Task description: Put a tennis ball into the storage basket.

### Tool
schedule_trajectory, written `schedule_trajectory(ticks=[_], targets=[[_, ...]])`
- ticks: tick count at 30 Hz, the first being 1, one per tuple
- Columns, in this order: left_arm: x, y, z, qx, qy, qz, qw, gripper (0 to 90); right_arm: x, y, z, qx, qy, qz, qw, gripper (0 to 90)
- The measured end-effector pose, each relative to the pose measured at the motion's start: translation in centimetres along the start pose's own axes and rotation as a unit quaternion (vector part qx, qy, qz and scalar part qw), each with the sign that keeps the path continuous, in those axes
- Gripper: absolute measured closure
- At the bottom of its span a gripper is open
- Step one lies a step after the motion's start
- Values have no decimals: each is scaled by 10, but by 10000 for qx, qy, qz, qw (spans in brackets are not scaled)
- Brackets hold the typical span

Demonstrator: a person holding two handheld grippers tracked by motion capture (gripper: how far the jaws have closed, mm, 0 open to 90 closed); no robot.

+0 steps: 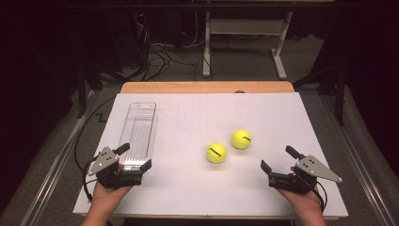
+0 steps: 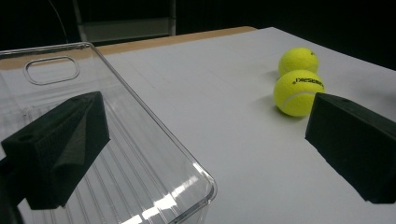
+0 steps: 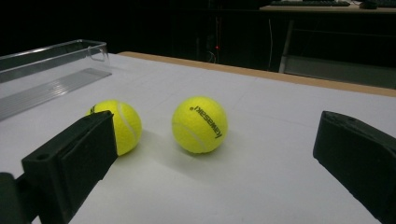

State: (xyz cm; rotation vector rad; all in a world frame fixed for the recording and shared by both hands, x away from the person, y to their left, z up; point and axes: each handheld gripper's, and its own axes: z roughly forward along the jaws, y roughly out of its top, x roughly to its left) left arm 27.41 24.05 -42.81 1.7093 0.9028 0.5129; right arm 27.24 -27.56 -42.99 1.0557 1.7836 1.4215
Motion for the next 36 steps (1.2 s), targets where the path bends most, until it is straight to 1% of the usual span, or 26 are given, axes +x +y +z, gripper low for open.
schedule_trajectory(ticks=[4,6,8,12,19,24,29,32,36], targets=[[-2,0,1,-13,-19,6,10000,7,-2,0,0,12,57,-4,10000,1],[-3,0,1,-12,-32,24,10000,7,-1,-1,1,58,74,-104,9999,2],[-2,1,0,-48,-20,-17,10000,7,-1,-1,1,49,80,-114,9999,1],[-1,1,-1,-71,-1,-18,10000,7,0,-1,1,48,79,-87,9999,1],[-1,1,-2,-129,-20,-35,9999,8,2,0,2,44,43,-146,9999,2],[0,2,-2,-131,-10,-38,9999,8,2,0,0,-8,0,-140,9999,1],[0,2,-3,-169,15,-68,9998,8,2,0,0,-33,35,-123,9999,1],[0,2,-3,-161,21,-58,9999,8,2,0,0,-25,47,-118,9999,1],[-2,3,-3,-129,-1,4,9999,8,1,0,1,-11,54,-122,9999,2]])
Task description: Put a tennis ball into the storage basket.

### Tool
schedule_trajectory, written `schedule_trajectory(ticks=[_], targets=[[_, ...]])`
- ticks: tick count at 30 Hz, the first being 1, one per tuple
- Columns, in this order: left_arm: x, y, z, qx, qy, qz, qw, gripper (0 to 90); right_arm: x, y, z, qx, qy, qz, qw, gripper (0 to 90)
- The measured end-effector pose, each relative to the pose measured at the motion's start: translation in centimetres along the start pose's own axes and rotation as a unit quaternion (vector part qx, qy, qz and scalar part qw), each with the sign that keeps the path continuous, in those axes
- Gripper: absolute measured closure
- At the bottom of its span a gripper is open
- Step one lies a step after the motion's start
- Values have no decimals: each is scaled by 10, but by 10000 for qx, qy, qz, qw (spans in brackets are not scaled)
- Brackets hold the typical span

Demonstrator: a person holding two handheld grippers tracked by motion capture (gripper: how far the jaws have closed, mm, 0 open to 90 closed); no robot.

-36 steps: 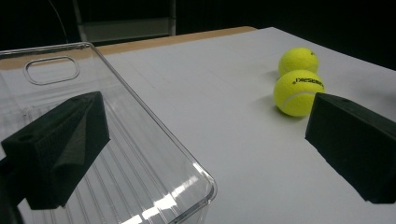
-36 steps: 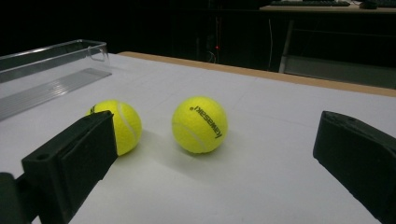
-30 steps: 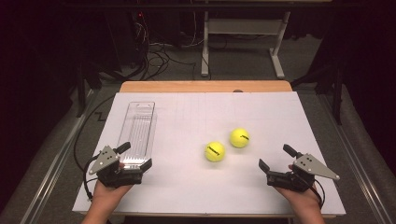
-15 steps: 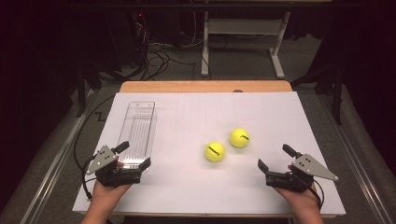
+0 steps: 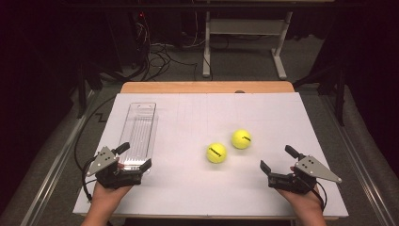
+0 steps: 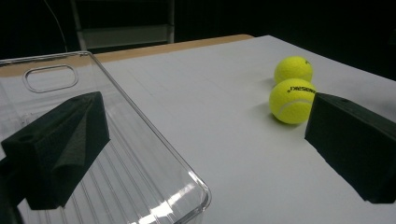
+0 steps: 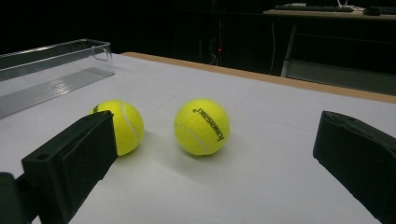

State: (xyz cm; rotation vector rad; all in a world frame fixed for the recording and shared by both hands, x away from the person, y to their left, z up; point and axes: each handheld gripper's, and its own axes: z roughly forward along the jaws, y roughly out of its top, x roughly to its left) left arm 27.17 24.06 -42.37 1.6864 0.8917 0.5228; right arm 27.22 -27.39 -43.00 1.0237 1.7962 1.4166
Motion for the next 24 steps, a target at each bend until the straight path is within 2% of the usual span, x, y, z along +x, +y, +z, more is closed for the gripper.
schedule_trajectory(ticks=[6,13,20,24], targets=[[-1,2,-1,45,-4,13,10000,8,-1,-2,2,63,10,34,10000,1],[-8,4,1,258,-51,190,9995,8,-1,-2,2,87,-9,7,10000,1],[-9,5,0,348,-95,178,9992,7,-1,-1,1,79,-11,21,10000,2],[-12,6,-1,442,-119,238,9987,8,-1,-2,1,78,0,19,10000,2]])
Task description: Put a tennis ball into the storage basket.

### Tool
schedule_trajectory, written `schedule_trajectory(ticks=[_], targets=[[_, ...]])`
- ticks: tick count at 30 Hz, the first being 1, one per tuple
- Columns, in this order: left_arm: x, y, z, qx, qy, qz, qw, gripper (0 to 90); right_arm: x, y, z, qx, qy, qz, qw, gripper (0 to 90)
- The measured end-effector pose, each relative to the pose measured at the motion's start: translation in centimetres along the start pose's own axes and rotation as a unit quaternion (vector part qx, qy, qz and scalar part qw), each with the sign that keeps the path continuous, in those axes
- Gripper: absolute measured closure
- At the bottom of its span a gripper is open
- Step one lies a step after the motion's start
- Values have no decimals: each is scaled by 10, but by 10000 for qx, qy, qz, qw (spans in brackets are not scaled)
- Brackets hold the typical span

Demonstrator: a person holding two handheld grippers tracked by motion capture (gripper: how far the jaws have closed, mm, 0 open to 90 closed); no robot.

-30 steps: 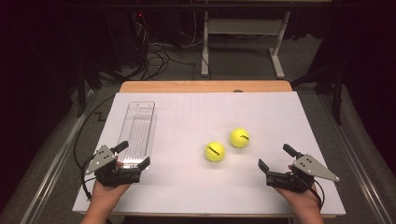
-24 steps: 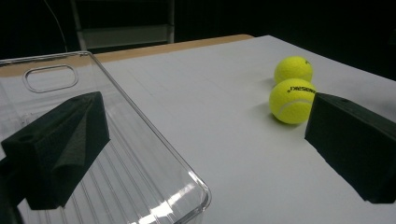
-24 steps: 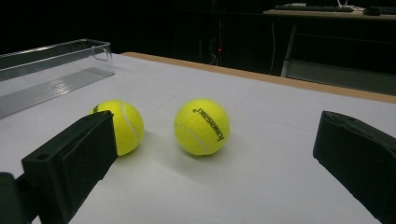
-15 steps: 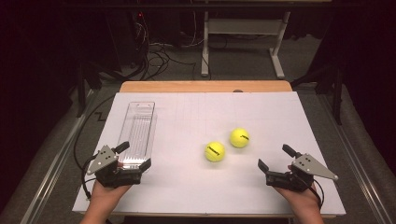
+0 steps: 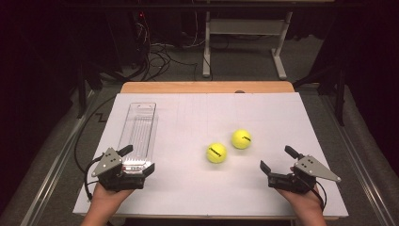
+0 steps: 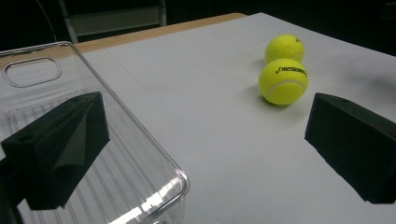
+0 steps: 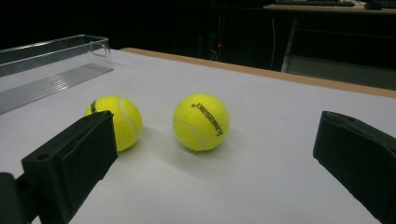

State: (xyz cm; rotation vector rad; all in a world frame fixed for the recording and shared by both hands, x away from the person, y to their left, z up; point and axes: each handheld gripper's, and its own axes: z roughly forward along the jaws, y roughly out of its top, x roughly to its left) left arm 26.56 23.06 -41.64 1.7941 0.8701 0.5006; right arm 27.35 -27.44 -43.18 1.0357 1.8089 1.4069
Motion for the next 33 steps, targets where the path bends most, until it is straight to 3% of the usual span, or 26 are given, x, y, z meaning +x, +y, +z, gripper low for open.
schedule_trajectory(ticks=[21,33], targets=[[-18,7,5,456,-199,151,9986,7,1,0,0,-10,-51,-13,10000,1],[-29,9,13,903,-382,341,9946,7,2,-1,2,24,37,-20,10000,1]])
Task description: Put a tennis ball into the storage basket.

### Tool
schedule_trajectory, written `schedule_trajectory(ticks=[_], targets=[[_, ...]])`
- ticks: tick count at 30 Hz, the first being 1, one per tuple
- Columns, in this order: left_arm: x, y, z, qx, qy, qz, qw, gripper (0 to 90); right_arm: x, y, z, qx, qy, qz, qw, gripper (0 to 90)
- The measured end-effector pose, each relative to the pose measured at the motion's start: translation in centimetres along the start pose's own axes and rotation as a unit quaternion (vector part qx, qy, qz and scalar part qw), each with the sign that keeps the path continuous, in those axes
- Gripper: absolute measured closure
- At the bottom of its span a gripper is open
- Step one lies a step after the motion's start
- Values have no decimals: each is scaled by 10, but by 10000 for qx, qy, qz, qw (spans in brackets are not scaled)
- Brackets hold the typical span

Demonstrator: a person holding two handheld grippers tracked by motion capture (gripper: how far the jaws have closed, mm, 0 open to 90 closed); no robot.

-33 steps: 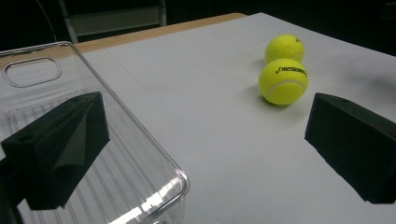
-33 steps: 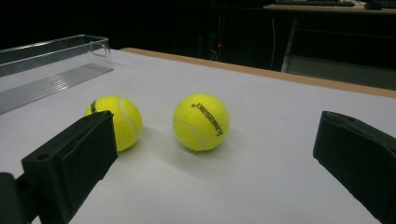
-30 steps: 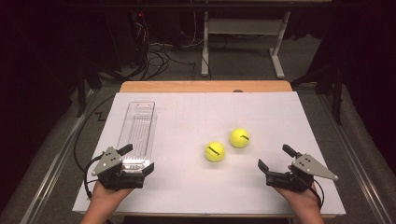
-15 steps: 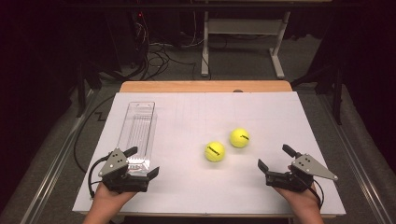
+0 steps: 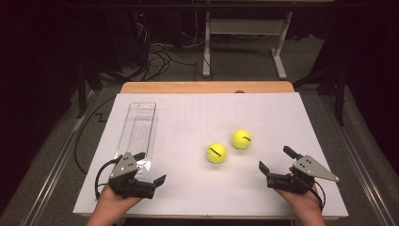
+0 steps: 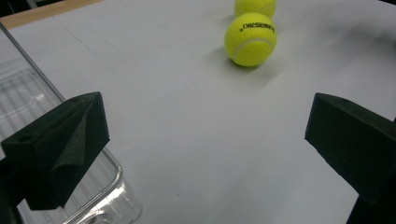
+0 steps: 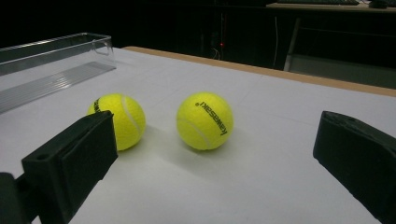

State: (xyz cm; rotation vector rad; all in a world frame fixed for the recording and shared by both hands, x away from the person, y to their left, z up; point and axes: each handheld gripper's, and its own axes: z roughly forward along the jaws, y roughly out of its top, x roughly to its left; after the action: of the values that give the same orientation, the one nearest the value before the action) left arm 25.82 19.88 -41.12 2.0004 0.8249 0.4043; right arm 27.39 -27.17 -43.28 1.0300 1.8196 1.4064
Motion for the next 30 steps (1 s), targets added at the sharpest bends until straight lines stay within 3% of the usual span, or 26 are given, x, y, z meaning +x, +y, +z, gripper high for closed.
schedule_trajectory(ticks=[6,13,23,30], targets=[[-5,1,5,192,-119,141,9996,6,1,0,0,-2,15,-26,10000,1],[-14,3,12,608,-320,233,9974,6,1,0,0,9,24,-33,10000,2],[-22,-2,30,1282,-491,333,9900,6,2,1,1,16,22,-26,10000,1],[-26,-4,38,1497,-536,347,9867,6,2,1,1,14,29,-40,10000,2]])
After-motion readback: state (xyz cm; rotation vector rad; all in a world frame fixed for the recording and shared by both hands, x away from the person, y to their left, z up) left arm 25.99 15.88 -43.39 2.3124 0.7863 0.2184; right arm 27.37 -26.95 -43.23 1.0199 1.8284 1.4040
